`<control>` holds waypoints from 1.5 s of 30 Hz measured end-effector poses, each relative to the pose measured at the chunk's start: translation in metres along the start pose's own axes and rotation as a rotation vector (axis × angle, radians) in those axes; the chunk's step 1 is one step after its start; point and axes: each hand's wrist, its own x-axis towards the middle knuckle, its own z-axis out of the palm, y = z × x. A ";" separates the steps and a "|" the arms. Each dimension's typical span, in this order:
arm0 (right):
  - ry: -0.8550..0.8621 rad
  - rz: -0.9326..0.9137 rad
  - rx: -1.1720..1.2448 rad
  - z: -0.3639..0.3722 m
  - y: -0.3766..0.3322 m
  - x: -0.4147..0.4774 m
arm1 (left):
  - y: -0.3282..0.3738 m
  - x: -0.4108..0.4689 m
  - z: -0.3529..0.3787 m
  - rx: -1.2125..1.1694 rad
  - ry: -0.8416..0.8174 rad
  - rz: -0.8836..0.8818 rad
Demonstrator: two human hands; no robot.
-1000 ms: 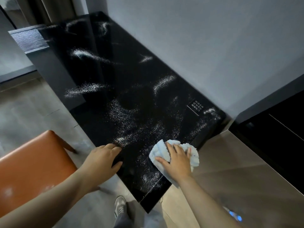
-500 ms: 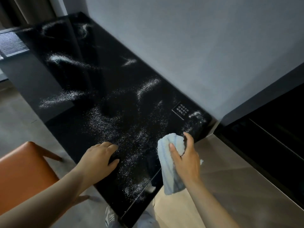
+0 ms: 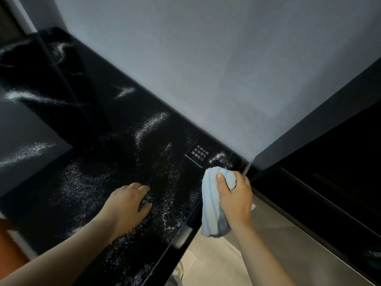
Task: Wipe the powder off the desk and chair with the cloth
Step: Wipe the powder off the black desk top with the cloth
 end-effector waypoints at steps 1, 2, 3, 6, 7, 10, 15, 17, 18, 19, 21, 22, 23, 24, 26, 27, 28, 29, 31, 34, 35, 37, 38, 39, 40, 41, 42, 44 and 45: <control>0.018 0.011 -0.008 0.003 0.002 0.009 | 0.002 0.009 0.001 -0.003 -0.009 -0.001; 0.031 0.020 -0.018 0.007 0.004 0.019 | 0.003 0.019 0.003 -0.004 -0.014 -0.001; 0.041 0.026 -0.027 0.010 0.005 0.029 | 0.005 0.028 0.004 -0.002 -0.018 -0.002; 0.079 0.036 -0.057 0.018 0.005 0.062 | 0.008 0.054 0.009 0.000 -0.020 -0.006; 0.092 0.043 -0.078 0.020 0.005 0.072 | 0.009 0.061 0.010 -0.003 -0.022 -0.010; 0.131 0.065 -0.133 0.027 0.005 0.094 | 0.013 0.081 0.015 -0.008 -0.030 -0.010; 0.237 0.160 -0.141 0.044 0.014 0.116 | 0.014 0.107 0.026 0.009 -0.012 0.006; 0.274 0.178 -0.125 0.050 0.019 0.126 | 0.013 0.115 0.030 0.058 -0.019 -0.003; 0.287 0.189 -0.115 0.053 0.021 0.131 | 0.012 0.119 0.032 0.075 -0.028 -0.009; 0.298 0.203 -0.109 0.055 0.023 0.136 | 0.011 0.122 0.034 0.089 -0.038 -0.011; 0.309 0.233 -0.119 0.060 0.029 0.145 | 0.010 0.130 0.038 0.115 -0.058 -0.001; 0.307 0.245 -0.137 0.063 0.032 0.150 | 0.009 0.133 0.040 0.129 -0.071 0.008; 0.299 0.254 -0.160 0.065 0.035 0.153 | 0.009 0.137 0.043 0.148 -0.086 0.018; 0.287 0.261 -0.185 0.068 0.036 0.155 | 0.008 0.139 0.045 0.172 -0.103 0.024; 0.262 0.266 -0.244 0.073 0.040 0.158 | 0.007 0.143 0.050 0.211 -0.149 0.022; 0.251 0.260 -0.279 0.076 0.042 0.159 | 0.006 0.144 0.052 0.225 -0.170 0.015; 0.233 0.252 -0.314 0.078 0.045 0.159 | 0.005 0.144 0.055 0.239 -0.186 0.008; 0.206 0.251 -0.348 0.079 0.047 0.160 | 0.004 0.144 0.057 0.252 -0.196 0.005; 0.147 0.271 -0.393 0.080 0.049 0.160 | 0.002 0.144 0.060 0.256 -0.211 0.007; 0.103 0.286 -0.428 0.082 0.049 0.158 | 0.003 0.146 0.062 0.243 -0.230 0.000; 0.099 0.276 -0.438 0.082 0.049 0.156 | 0.003 0.147 0.062 0.244 -0.238 -0.003; 0.111 0.246 -0.438 0.084 0.048 0.150 | 0.003 0.148 0.063 0.241 -0.248 -0.011; 0.122 0.230 -0.430 0.085 0.048 0.146 | 0.002 0.148 0.064 0.237 -0.248 -0.014; 0.132 0.217 -0.421 0.086 0.047 0.143 | 0.002 0.149 0.064 0.231 -0.247 -0.015; 0.140 0.205 -0.413 0.087 0.047 0.139 | 0.001 0.149 0.065 0.226 -0.245 -0.015; 0.145 0.193 -0.409 0.088 0.047 0.135 | 0.001 0.149 0.066 0.225 -0.242 -0.015; 0.149 0.184 -0.407 0.088 0.047 0.132 | 0.000 0.149 0.066 0.227 -0.241 -0.014; 0.152 0.176 -0.402 0.089 0.048 0.125 | 0.000 0.149 0.066 0.226 -0.243 -0.009; 0.150 0.172 -0.400 0.090 0.048 0.122 | 0.000 0.149 0.066 0.222 -0.243 -0.009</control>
